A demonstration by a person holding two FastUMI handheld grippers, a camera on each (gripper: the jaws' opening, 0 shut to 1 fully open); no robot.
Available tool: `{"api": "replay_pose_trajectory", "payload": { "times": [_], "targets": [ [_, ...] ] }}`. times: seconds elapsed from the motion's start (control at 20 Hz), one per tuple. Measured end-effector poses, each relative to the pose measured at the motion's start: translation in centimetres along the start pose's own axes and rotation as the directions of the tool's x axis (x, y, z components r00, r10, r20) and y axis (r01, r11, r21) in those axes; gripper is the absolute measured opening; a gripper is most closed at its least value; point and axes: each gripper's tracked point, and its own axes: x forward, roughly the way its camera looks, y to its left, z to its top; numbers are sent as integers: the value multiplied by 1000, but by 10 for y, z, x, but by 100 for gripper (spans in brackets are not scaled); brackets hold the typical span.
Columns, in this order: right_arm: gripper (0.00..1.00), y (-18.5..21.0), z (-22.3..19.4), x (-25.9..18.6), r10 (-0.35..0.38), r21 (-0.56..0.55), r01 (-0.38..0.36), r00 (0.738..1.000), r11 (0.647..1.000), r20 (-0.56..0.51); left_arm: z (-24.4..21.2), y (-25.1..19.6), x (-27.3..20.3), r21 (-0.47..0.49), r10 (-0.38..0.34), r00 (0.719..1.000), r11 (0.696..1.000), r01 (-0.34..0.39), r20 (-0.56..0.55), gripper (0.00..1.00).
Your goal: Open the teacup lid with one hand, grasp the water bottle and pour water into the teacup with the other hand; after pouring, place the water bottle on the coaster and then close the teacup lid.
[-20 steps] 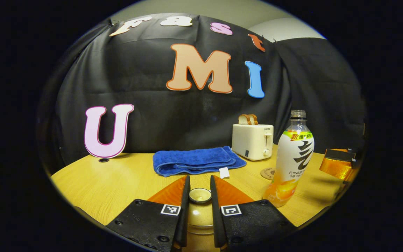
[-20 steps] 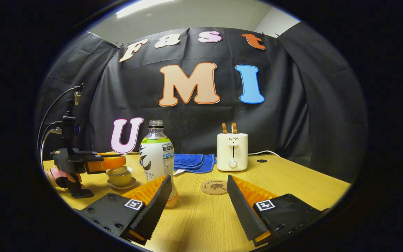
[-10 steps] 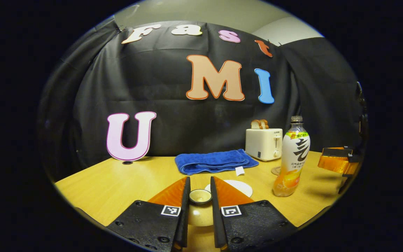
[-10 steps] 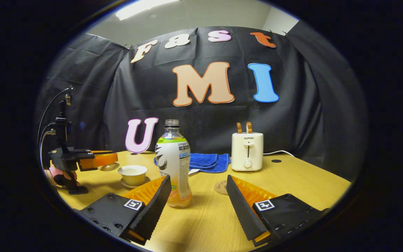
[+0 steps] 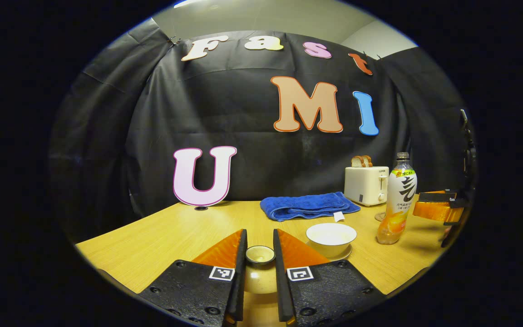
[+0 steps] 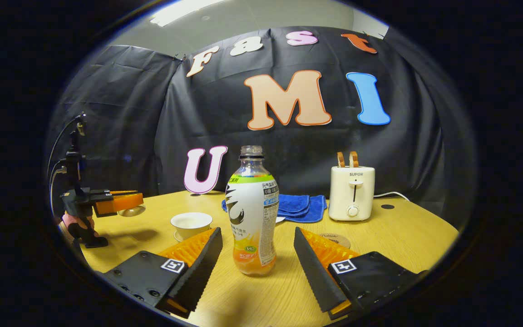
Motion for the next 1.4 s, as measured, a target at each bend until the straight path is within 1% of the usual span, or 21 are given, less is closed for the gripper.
{"api": "replay_pose_trajectory", "payload": {
  "times": [0.05, 0.1, 0.15, 0.2, 0.25, 0.3, 0.35, 0.4, 0.45, 0.5, 0.55, 0.6, 0.65, 0.7, 0.85, 0.95, 1.0, 1.2, 1.25, 1.3, 1.4],
  "targets": [
    [95, 1, -1, 4, 3, 1, -3, 1000, 1000, -12, 0, 6, -2, 2, 10, 1000, 1000, -10, -1, 28],
    [95, 2, 0, 8, 3, 2, -3, 1000, 1000, -14, 0, 10, -3, 0, 18, 1000, 1000, -18, 0, 27],
    [100, 4, 0, 13, 3, 2, -3, 1000, 1000, -16, 0, 13, -4, 1, 26, 1000, 1000, -26, -1, 27],
    [95, 6, -1, 17, 3, 0, -3, 1000, 1000, -22, 0, 14, -4, 0, 29, 1000, 1000, -29, -2, 27],
    [100, 6, -4, 21, 2, -1, -3, 1000, 1000, -31, -1, 16, -5, 1, 28, 1000, 1000, -28, -1, 27],
    [95, 5, -5, 26, -6, -1, 6, 999, 1000, -42, -1, 16, -4, 1, 24, 1000, 1000, -24, -2, 27],
    [100, 6, -6, 31, -18, 0, 18, 998, 1000, -54, -2, 15, -5, 1, 14, 1000, 1000, -14, -5, 27],
    [95, 3, -8, 34, -36, 0, 36, 997, 999, -68, -2, 14, -4, 0, 6, 1000, 1000, -6, -3, 27],
    [99, 2, -11, 38, -51, -1, 52, 995, 999, -82, -1, 16, -4, 0, 7, 1000, 1000, -7, -2, 27],
    [95, 0, -12, 42, -63, -1, 63, 994, 998, -91, -2, 18, -3, 0, 14, 1000, 1000, -14, -6, 27],
    [95, 1, -14, 46, -72, -4, 72, 992, 997, -102, -3, 20, -4, 1, 18, 1000, 1000, -18, -6, 27],
    [99, 3, -16, 50, -72, -11, 71, 990, 997, -119, -2, 20, -4, 1, 20, 1000, 1000, -20, -5, 27],
    [98, 3, -19, 53, -80, -16, 79, 988, 997, -135, -2, 20, -3, 0, 23, 1000, 1000, -23, -5, 27],
    [96, 4, -20, 53, -85, -13, 84, 985, 996, -150, -2, 21, -3, 0, 26, 1000, 1000, -26, -6, 27],
    [72, 1, -23, 58, -121, -23, 119, 979, 993, -167, -2, 20, -3, -1, 27, 1000, 1000, -27, -7, 27],
    [72, 1, -24, 59, -139, -38, 134, 977, 990, -165, -2, 20, -4, -1, 27, 1000, 1000, -27, -7, 27],
    [65, 1, -23, 58, -146, -45, 141, 976, 989, -163, -2, 20, -4, -1, 27, 1000, 1000, -27, -7, 27],
    [65, -4, -22, 54, -179, -89, 165, 968, 982, -175, -3, 21, -3, -2, 31, 999, 1000, -31, -8, 28],
    [65, -7, -17, 51, -198, -100, 183, 967, 978, -163, -3, 22, -3, -2, 34, 999, 999, -34, -9, 27],
    [53, -11, -12, 51, -212, -126, 193, 965, 973, -157, -3, 22, -4, -2, 34, 999, 999, -34, -9, 27],
    [54, -19, 1, 48, -248, -219, 216, 960, 952, -128, -3, 22, -3, -2, 35, 999, 999, -35, -8, 27]
  ]
}}
